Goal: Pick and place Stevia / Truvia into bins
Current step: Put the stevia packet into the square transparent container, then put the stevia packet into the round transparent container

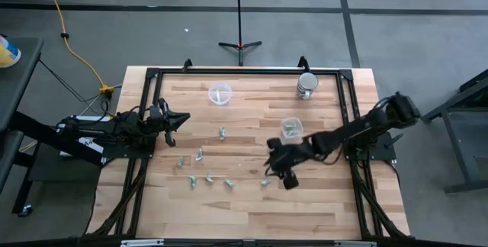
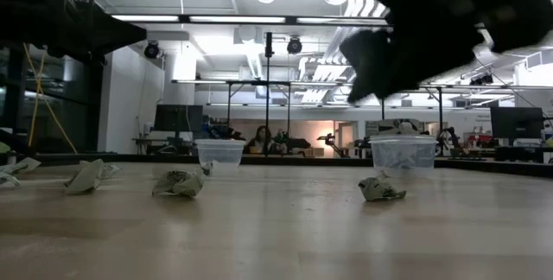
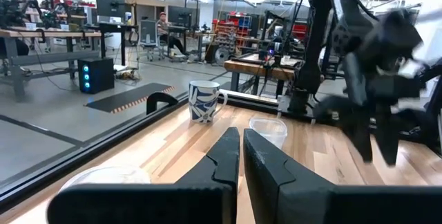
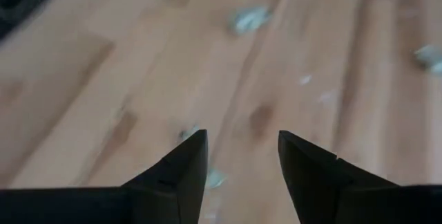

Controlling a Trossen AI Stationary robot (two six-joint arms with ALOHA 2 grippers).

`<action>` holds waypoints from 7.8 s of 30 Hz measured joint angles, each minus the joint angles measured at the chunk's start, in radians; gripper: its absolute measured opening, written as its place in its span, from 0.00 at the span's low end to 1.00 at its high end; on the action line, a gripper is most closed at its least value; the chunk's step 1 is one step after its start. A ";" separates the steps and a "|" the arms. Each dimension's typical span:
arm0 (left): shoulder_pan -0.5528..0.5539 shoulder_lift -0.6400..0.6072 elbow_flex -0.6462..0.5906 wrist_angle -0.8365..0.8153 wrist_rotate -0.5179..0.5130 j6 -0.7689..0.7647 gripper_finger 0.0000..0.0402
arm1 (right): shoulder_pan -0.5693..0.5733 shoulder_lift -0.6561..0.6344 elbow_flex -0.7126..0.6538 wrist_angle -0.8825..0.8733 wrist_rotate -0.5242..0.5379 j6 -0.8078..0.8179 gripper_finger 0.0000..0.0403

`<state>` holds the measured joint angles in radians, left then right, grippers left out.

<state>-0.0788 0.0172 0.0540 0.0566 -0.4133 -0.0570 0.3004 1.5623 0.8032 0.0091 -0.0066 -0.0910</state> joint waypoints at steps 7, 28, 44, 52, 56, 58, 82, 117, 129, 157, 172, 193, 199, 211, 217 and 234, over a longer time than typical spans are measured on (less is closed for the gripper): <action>0.000 0.000 0.000 0.000 0.000 0.000 0.14 | 0.044 0.168 0.000 0.074 -0.002 0.039 0.42; 0.000 0.000 0.000 -0.003 0.000 0.000 0.14 | 0.030 0.124 0.001 0.096 0.117 0.089 0.02; 0.000 0.000 0.000 -0.003 0.000 0.000 0.14 | -0.228 -0.361 0.000 -0.664 0.316 0.354 0.00; 0.000 0.000 0.000 0.000 -0.001 0.000 0.14 | -0.328 -0.302 0.000 -0.655 0.242 0.300 0.01; 0.000 0.000 0.000 0.000 -0.001 0.000 0.14 | -0.356 -0.277 0.000 -0.671 0.182 0.308 0.02; 0.000 0.000 0.000 0.000 -0.001 0.000 0.14 | -0.365 -0.277 -0.001 -0.670 0.172 0.308 0.07; 0.000 0.000 0.000 -0.025 -0.004 -0.003 0.14 | -0.380 -0.726 -0.400 -0.049 0.007 0.109 0.30; 0.031 0.837 0.271 0.161 -0.065 -0.370 0.79 | -0.372 -1.507 -0.780 0.079 0.151 -0.050 0.13; 0.105 1.333 0.678 -0.322 0.118 -0.603 0.67 | -0.372 -1.506 -0.780 0.078 0.205 -0.044 0.12; 0.138 1.650 0.738 -0.320 0.174 -0.663 0.56 | -0.372 -1.504 -0.780 0.055 0.199 -0.040 0.10; 0.148 1.657 0.887 -0.367 0.133 -0.337 0.10 | -0.372 -1.504 -0.780 0.055 0.199 -0.040 0.10; 0.533 1.665 1.160 -0.750 0.093 -0.208 0.22 | -0.372 -1.504 -0.780 0.033 0.198 -0.013 0.10; 0.579 1.664 1.160 -0.768 0.227 -0.155 0.31 | -0.372 -1.504 -0.780 0.032 0.198 -0.013 0.10; 0.326 1.657 1.161 -1.207 0.416 -0.383 0.37 | -0.372 -1.504 -0.780 0.027 0.198 -0.011 0.10; 0.146 1.657 1.160 -1.241 0.399 -0.511 0.37 | -0.372 -1.504 -0.780 0.024 0.198 -0.013 0.09; -0.059 1.658 0.996 -1.024 0.510 -0.651 0.37 | -0.372 -1.504 -0.780 0.007 0.191 0.039 0.09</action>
<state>-0.1378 1.6752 1.0503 -0.9672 0.0965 -0.7079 -0.0713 0.0583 0.0235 0.0160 0.1845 -0.0521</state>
